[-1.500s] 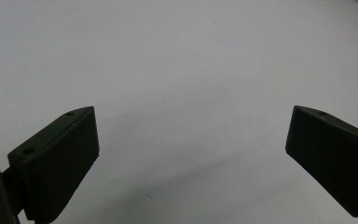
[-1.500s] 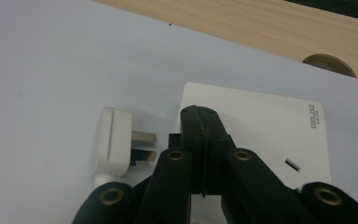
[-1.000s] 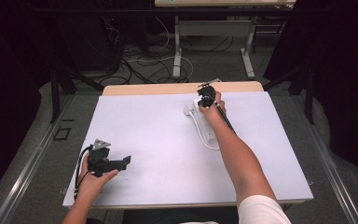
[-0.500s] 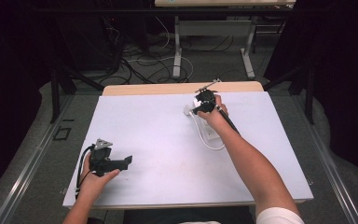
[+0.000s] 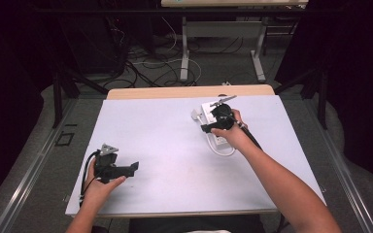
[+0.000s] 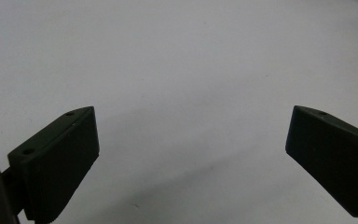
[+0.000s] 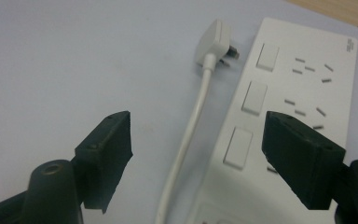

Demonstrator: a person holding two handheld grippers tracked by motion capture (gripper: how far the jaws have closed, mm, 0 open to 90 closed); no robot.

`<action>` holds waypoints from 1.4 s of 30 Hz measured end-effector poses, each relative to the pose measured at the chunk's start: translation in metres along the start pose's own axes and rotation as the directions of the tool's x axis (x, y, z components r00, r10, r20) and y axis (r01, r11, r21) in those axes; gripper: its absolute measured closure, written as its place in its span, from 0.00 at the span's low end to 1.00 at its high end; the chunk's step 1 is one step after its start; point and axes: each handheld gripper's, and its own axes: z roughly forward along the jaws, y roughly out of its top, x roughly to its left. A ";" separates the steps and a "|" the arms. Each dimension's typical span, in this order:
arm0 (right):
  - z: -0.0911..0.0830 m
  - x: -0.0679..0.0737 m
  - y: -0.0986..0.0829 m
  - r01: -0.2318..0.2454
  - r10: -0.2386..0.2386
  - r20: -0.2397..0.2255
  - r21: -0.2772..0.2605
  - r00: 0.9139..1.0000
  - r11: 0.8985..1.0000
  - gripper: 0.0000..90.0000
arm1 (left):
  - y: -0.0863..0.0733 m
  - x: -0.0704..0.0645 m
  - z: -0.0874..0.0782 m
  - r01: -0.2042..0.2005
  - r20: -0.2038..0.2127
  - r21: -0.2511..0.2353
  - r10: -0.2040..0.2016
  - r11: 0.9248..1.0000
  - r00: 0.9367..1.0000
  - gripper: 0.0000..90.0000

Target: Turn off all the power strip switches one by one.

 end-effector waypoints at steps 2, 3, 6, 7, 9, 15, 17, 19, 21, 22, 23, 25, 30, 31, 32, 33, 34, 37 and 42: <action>-0.007 0.000 -0.008 -0.015 0.016 -0.021 0.034 1.000 0.999 0.20 | 0.000 0.000 0.000 -0.004 -0.002 0.002 0.004 1.000 1.000 0.03; -0.011 -0.001 -0.012 -0.012 0.013 -0.022 0.041 1.000 0.999 0.16 | 0.000 0.000 0.000 -0.004 -0.003 0.002 0.004 1.000 1.000 0.03; -0.024 -0.002 -0.028 0.028 -0.028 0.014 -0.002 1.000 1.000 0.13 | 0.000 0.000 0.000 -0.003 -0.004 0.002 0.003 1.000 1.000 0.03; -0.028 -0.002 -0.034 0.033 -0.033 0.028 -0.014 0.999 0.999 0.08 | 0.000 0.000 0.000 -0.004 -0.004 0.003 0.004 1.000 1.000 0.03; -0.036 -0.003 -0.045 0.023 -0.023 0.035 -0.028 0.999 0.999 0.00 | 0.000 -0.001 0.000 -0.003 -0.005 0.004 0.003 1.000 1.000 0.03; -0.058 -0.007 -0.082 -0.045 0.046 0.020 -0.068 0.999 0.997 0.00 | 0.000 -0.001 0.000 -0.003 -0.006 -0.001 0.003 1.000 1.000 0.03; -0.063 -0.009 -0.094 -0.055 0.057 0.018 -0.069 0.998 0.996 0.00 | 0.000 -0.002 0.000 0.000 -0.005 -0.005 0.000 1.000 1.000 0.03; -0.068 -0.011 -0.106 -0.073 0.074 0.014 -0.062 0.997 0.995 0.00 | 0.000 -0.002 0.000 0.000 -0.005 -0.005 0.000 1.000 1.000 0.03; -0.073 -0.013 -0.117 -0.080 0.081 0.027 -0.062 0.996 0.995 0.00 | 0.000 -0.002 0.000 0.001 -0.003 -0.006 -0.001 1.000 1.000 0.03; -0.076 -0.015 -0.122 -0.082 0.084 0.035 -0.062 0.996 0.995 0.00 | 0.000 -0.002 0.000 0.001 -0.004 -0.004 -0.001 1.000 1.000 0.03; -0.078 -0.016 -0.127 -0.086 0.089 0.044 -0.063 0.995 0.994 0.00 | -0.001 -0.002 0.000 0.002 -0.005 -0.003 -0.002 1.000 1.000 0.03; -0.082 -0.019 -0.135 -0.093 0.097 0.059 -0.064 0.994 0.994 0.00 | -0.001 -0.002 0.001 0.003 -0.005 -0.004 -0.003 1.000 1.000 0.03; -0.085 -0.030 -0.154 -0.106 0.111 0.109 -0.056 0.988 0.993 0.00 | -0.001 -0.003 0.001 -0.002 -0.002 -0.001 0.002 1.000 1.000 0.03; -0.085 -0.031 -0.158 -0.117 0.123 0.112 -0.061 0.986 0.991 0.00 | -0.001 -0.003 0.001 -0.006 -0.004 0.002 0.006 1.000 1.000 0.03; -0.085 -0.033 -0.161 -0.125 0.131 0.112 -0.062 0.985 0.990 0.00 | -0.001 -0.003 0.001 -0.007 -0.003 0.005 0.007 1.000 1.000 0.03; -0.085 -0.034 -0.163 -0.134 0.141 0.117 -0.065 0.983 0.989 0.00 | -0.001 -0.003 0.001 -0.008 -0.004 0.004 0.008 1.000 1.000 0.03; -0.085 -0.036 -0.166 -0.140 0.148 0.126 -0.069 0.981 0.988 0.00 | -0.001 -0.002 0.002 -0.007 -0.005 0.002 0.007 1.000 1.000 0.03; -0.084 -0.038 -0.171 -0.153 0.162 0.129 -0.080 0.978 0.985 0.00 | -0.001 -0.002 0.002 0.001 -0.005 -0.004 -0.001 1.000 1.000 0.03; -0.083 -0.038 -0.172 -0.153 0.164 0.134 -0.087 0.977 0.984 0.00 | -0.001 -0.001 0.001 -0.005 -0.004 0.010 0.005 1.000 1.000 0.03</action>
